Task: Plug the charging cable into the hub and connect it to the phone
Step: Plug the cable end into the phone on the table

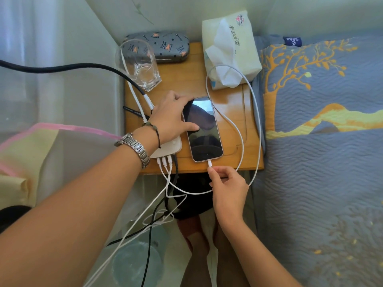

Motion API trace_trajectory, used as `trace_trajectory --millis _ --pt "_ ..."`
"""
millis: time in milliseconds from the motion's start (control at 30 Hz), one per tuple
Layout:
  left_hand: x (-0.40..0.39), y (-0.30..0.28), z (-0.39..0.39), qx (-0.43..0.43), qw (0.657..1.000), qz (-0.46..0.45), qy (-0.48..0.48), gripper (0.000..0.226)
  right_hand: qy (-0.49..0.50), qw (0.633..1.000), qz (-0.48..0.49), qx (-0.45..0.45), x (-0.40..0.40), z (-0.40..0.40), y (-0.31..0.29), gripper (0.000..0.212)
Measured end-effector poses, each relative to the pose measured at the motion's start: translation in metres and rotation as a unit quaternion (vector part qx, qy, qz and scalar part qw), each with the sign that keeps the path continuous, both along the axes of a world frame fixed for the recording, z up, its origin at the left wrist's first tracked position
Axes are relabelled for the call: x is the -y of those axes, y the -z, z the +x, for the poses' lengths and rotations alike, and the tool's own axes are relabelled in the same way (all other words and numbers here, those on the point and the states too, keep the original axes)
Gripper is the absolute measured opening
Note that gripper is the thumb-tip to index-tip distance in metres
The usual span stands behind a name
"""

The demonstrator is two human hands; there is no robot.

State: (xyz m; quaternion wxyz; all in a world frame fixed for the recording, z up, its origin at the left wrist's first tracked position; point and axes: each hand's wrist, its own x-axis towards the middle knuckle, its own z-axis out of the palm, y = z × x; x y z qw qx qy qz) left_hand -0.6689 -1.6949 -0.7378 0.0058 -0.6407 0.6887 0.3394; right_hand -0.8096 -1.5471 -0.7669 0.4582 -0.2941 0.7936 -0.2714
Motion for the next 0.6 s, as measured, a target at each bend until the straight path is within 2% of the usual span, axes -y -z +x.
trace_trajectory --millis 267,600 --pt "0.0006 -0.0007 -0.0005 0.004 1.000 -0.002 -0.001 0.075 -0.075 0.992 -0.052 -0.087 0.0016 -0.0005 0.0001 0.008" --pt "-0.0029 0.0046 -0.0042 0.034 0.999 -0.031 -0.011 0.075 -0.061 0.989 -0.085 -0.109 0.0011 0.0069 0.0027 0.007"
